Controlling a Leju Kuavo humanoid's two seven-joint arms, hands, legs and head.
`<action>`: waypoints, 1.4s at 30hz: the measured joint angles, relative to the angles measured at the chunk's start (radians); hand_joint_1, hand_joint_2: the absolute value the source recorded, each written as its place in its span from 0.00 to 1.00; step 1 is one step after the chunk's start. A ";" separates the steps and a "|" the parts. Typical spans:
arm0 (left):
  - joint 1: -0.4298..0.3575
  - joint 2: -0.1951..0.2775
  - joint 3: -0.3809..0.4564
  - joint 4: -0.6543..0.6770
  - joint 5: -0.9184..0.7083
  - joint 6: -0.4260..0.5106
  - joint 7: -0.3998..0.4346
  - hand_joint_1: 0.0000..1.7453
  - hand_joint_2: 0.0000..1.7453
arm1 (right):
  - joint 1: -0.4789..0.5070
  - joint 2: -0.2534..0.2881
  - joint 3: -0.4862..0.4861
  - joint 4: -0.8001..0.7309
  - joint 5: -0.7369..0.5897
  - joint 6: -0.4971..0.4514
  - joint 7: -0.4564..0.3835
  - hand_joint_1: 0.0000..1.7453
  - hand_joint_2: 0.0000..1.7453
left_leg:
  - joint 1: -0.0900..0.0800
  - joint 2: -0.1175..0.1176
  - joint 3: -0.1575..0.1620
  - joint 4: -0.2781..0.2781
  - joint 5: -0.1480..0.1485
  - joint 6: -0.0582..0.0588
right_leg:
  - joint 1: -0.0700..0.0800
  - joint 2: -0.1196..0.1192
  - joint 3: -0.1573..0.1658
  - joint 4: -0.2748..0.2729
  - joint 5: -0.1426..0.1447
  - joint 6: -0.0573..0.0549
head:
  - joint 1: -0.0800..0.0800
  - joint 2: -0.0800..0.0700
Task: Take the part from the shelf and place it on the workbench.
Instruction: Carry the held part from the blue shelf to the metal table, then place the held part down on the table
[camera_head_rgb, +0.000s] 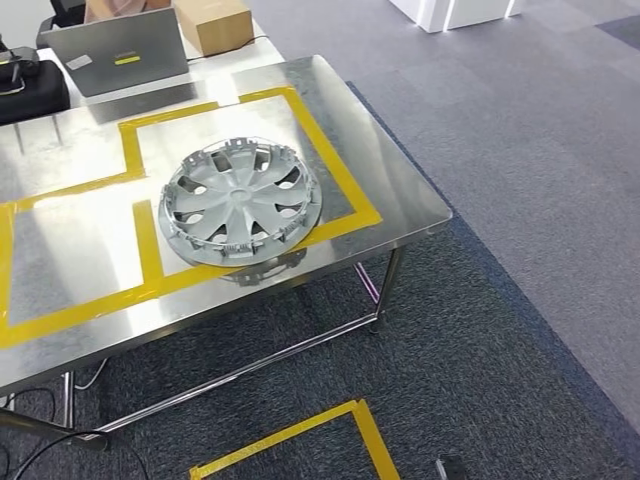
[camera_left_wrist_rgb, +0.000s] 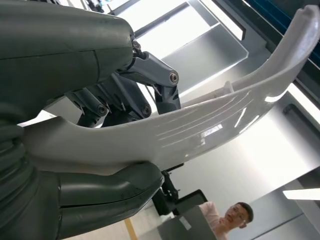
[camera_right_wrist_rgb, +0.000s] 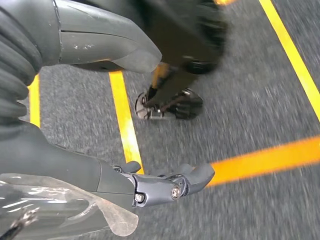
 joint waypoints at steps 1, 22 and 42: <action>0.000 0.002 0.000 0.003 -0.004 -0.003 0.006 1.00 1.00 | 0.002 0.000 0.000 0.000 0.001 0.000 0.001 0.00 1.00 | 0.000 -0.013 0.000 0.000 0.000 0.001 | 0.000 0.007 -0.032 0.055 -0.014 0.001 | 0.000 0.000; -0.021 0.044 -0.022 0.018 -0.032 -0.003 0.051 1.00 1.00 | 0.005 0.003 -0.003 0.000 0.016 -0.021 0.000 0.00 1.00 | 0.009 0.006 -0.031 0.064 -0.003 -0.055 | -0.003 -0.039 0.092 -0.203 0.113 -0.035 | -0.016 0.000; -0.055 0.052 -0.114 0.064 -0.103 -0.004 0.101 1.00 1.00 | -0.001 0.002 -0.032 0.000 -0.002 -0.018 0.000 0.00 1.00 | 0.000 0.012 -0.008 0.016 -0.008 -0.036 | -0.003 -0.038 0.098 -0.223 0.116 -0.010 | -0.013 0.000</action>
